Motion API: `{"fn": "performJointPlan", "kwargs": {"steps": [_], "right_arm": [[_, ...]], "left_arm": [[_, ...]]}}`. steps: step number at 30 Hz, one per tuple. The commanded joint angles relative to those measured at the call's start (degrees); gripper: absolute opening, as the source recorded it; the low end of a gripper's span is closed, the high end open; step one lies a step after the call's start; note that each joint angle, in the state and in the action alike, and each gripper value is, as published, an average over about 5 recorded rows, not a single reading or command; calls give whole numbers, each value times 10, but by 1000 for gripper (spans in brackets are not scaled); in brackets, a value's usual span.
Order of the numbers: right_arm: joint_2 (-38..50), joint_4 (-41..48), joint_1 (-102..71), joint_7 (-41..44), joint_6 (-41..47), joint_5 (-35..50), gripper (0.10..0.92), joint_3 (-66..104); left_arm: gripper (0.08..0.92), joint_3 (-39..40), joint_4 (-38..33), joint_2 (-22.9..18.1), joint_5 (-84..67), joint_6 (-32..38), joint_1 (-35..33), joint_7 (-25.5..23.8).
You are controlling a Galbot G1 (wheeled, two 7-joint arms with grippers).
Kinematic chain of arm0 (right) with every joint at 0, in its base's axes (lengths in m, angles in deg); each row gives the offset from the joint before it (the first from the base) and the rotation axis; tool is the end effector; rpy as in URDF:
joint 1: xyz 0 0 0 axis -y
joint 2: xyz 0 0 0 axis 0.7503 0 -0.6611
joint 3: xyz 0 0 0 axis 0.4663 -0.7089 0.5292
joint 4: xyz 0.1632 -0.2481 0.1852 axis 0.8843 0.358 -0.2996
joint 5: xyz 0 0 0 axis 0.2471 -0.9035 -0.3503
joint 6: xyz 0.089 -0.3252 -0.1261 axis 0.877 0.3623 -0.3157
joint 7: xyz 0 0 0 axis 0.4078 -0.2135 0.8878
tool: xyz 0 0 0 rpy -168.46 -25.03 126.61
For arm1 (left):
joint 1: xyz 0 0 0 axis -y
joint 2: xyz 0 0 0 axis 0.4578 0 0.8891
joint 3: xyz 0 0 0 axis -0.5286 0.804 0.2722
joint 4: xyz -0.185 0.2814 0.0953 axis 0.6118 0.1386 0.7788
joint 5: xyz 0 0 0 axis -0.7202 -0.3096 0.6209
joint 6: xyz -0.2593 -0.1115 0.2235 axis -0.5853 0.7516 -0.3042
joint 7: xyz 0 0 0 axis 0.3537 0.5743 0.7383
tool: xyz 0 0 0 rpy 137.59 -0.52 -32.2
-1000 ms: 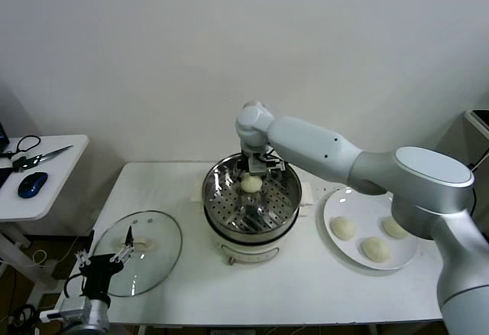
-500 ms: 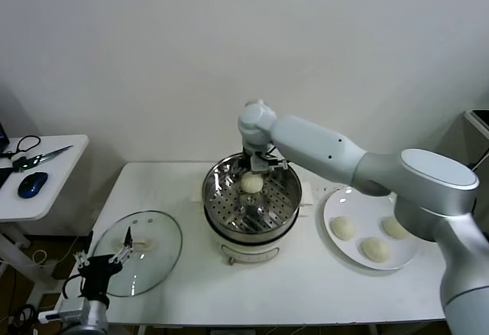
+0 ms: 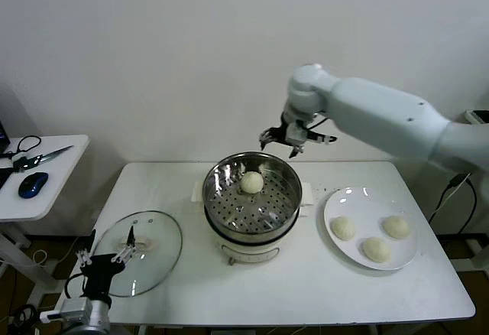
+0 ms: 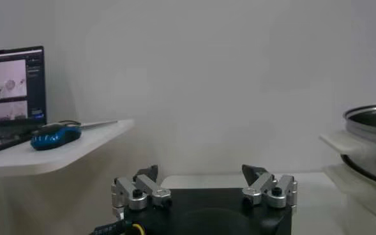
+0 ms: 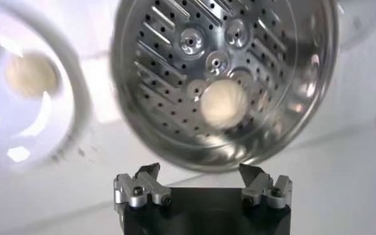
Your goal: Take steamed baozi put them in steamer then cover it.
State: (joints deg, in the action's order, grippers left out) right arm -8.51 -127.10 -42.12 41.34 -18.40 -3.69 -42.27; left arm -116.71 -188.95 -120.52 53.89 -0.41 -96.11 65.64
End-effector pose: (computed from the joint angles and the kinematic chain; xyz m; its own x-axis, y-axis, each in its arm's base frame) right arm 0.5748 -0.0069 -0.0048 -0.3124 -0.1769 0.9333 -0.4972 -0.8067 -0.3194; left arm 0.1626 0.0931 -0.3237 -0.9745 -0.1888 0.1211 -0.1775 0.9792 0.0986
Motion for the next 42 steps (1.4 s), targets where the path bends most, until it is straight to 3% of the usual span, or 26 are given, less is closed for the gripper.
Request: {"fn": "performJointPlan", "kwargs": {"steps": [1,7,12,17,26,42], "right_arm": [[165,-58,69,0,227,225,823,-91],[225,-55,-29,-9,318,270,823,-65],[241,-23,-162,-3,326,216,823,31],[218,17,-286,6,321,135,823,134],[153,81,-373,15,305,80,823,200],[66,164,-386,17,290,76,823,232]], "left_arm": [[823,3,-2,-2,2,1,0,0],[823,3,-5,-3,4,2,-3,0],[823,2,-8,0,4,2,-5,-1],[823,4,-9,0,10,0,-1,-1],[823,4,-9,3,13,-2,-2,-2],[823,0,-4,2,14,-1,-7,-1]]}}
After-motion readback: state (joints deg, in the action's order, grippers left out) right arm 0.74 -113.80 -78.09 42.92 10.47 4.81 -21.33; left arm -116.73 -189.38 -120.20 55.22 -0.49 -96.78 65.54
